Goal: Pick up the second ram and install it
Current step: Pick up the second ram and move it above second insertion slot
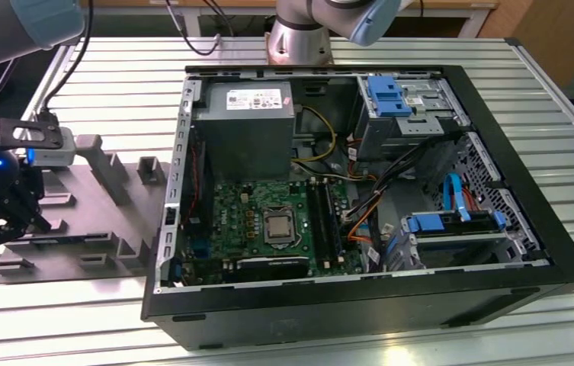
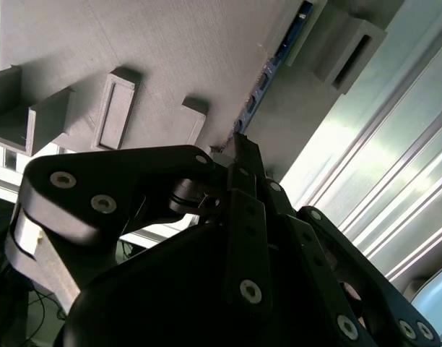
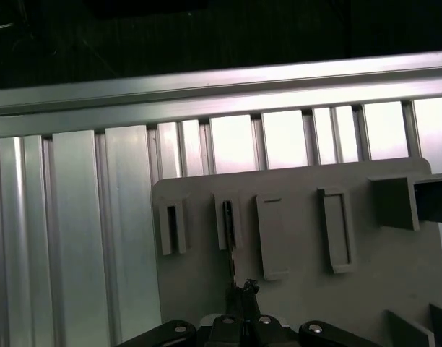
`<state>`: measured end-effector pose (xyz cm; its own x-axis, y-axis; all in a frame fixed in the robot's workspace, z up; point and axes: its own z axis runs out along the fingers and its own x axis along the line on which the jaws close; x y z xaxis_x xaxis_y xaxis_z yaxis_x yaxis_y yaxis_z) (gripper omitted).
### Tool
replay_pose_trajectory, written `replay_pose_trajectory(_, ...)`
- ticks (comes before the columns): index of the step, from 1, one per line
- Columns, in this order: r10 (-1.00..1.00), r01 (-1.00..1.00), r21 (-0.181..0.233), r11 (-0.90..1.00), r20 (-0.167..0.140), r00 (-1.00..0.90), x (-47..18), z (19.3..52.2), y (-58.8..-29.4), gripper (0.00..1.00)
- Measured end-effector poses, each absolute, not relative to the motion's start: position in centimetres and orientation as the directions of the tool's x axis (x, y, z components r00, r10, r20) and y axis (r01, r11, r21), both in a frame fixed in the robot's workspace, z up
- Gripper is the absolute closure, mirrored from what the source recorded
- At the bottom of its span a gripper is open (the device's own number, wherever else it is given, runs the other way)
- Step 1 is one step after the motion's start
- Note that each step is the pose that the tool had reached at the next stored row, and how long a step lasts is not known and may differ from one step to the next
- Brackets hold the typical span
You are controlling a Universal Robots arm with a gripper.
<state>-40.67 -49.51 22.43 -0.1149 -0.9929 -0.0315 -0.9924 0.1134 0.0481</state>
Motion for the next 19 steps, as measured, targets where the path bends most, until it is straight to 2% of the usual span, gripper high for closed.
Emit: replay_pose_trajectory(19,-0.997,-0.997,0.037,0.066,-0.037,-0.068,-41.00,21.92,-49.58,0.89)
